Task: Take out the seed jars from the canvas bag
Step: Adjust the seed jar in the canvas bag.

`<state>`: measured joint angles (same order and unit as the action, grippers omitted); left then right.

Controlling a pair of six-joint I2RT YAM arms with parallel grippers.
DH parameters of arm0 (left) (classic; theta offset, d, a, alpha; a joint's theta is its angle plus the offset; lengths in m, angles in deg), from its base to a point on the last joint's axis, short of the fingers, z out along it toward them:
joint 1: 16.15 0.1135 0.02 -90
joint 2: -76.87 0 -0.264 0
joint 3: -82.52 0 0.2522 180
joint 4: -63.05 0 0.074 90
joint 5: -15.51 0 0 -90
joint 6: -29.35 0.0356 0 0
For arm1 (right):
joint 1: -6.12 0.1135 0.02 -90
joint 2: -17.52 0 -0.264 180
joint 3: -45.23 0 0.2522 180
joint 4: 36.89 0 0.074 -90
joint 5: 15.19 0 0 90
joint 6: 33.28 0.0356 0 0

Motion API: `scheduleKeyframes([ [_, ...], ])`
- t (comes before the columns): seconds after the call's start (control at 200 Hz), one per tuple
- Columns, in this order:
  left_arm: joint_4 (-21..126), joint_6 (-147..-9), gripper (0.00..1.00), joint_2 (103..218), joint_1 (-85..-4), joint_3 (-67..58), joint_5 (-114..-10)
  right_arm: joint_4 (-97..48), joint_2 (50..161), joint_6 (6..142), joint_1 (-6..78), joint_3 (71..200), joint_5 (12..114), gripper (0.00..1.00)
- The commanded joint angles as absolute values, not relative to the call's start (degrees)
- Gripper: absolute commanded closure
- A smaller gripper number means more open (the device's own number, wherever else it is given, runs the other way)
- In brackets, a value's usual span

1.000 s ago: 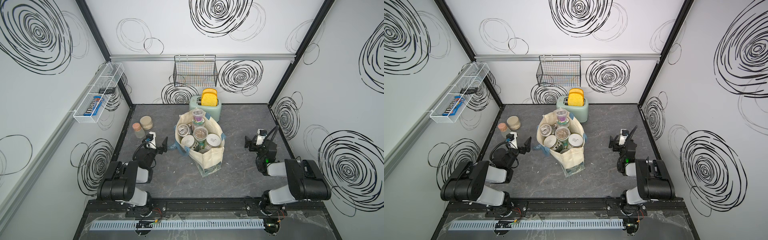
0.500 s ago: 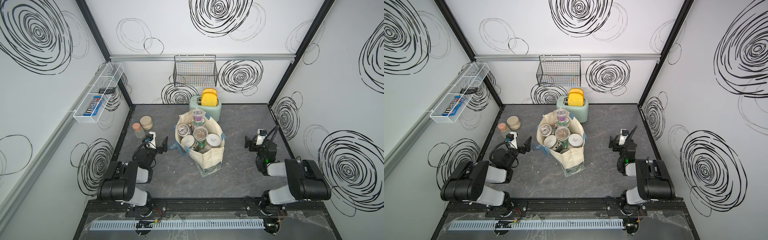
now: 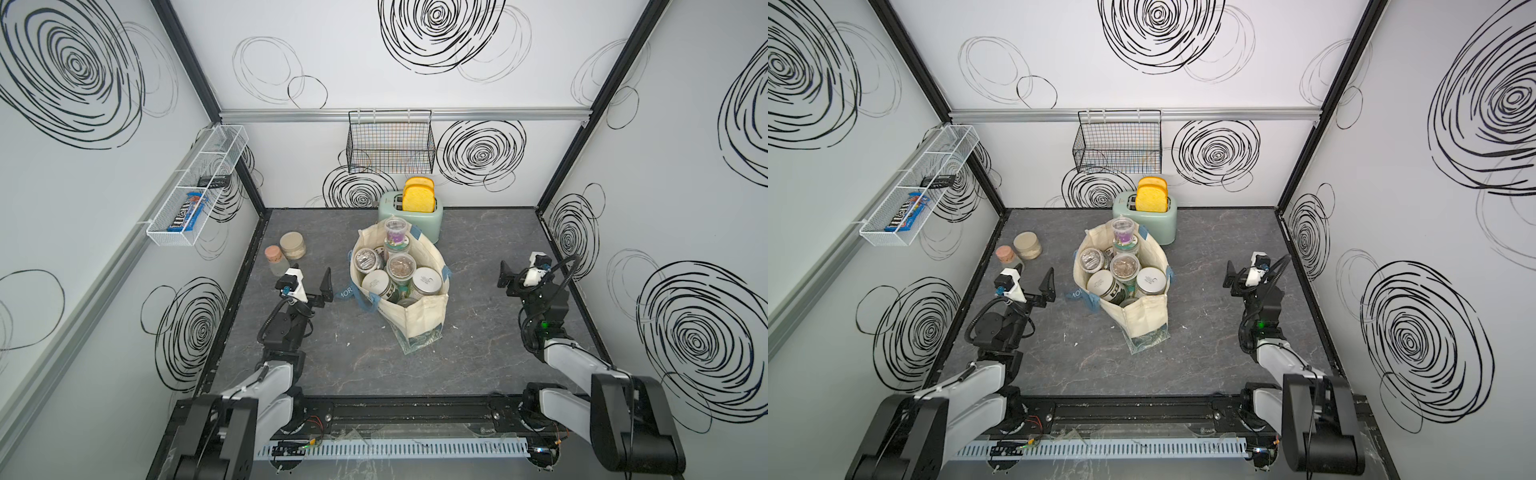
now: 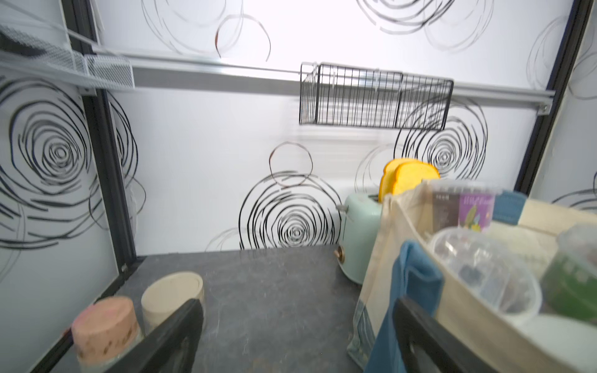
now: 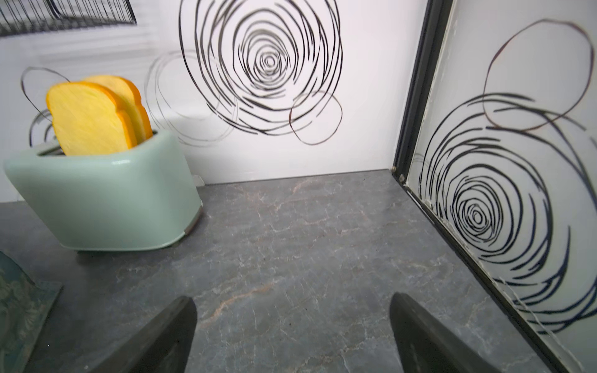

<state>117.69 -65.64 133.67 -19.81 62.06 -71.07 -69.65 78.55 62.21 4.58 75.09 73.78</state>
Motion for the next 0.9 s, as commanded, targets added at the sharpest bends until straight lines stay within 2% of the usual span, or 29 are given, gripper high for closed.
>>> scheduleKeyframes([
  [0.0, 107.2, -69.3, 0.04, 130.6, -21.3, 58.7, -75.2, -59.0, 73.4, 66.3, 5.0, 79.3, 71.3, 0.03],
  [0.145, 89.6, -78.4, 0.04, 127.1, -21.2, 49.3, -72.7, -48.6, 66.9, 74.6, 5.0, 84.6, 66.3, 0.03],
  [0.27, 74.9, -84.2, 0.04, 125.2, -21.3, 40.5, -65.3, -37.0, 61.7, 81.6, 5.0, 91.3, 62.1, 0.03],
  [0.4, 56.0, -91.0, 0.04, 122.7, -21.2, 30.4, -60.2, -26.5, 58.3, 87.2, 4.1, 96.2, 63.5, 0.03],
  [0.465, 46.0, -89.1, 0.04, 122.3, -21.4, 24.6, -56.4, -27.2, 57.9, 90.3, 2.6, 97.5, 57.8, 0.03],
  [0.555, 45.1, -86.9, 0.04, 120.1, -21.2, 23.1, -48.1, -26.1, 63.4, 90.5, 3.3, 104.2, 49.2, 0.03],
  [0.62, 45.5, -89.0, 0.04, 117.6, -20.6, 23.5, -46.9, -22.3, 69.0, 89.4, 7.1, 110.1, 48.3, 0.03],
  [0.74, 40.2, -96.5, 0.04, 115.2, -16.8, 23.2, -50.0, -16.0, 76.2, 82.9, 21.9, 118.7, 59.3, 0.03],
  [0.85, 40.4, -101.3, 0.04, 116.8, -10.2, 24.9, -38.2, -10.4, 83.7, 80.2, 32.5, 126.0, 64.9, 0.03],
  [0.895, 39.2, -102.3, 0.04, 117.8, -10.2, 25.4, -35.5, -8.6, 86.1, 79.2, 36.5, 128.6, 67.3, 0.03],
])
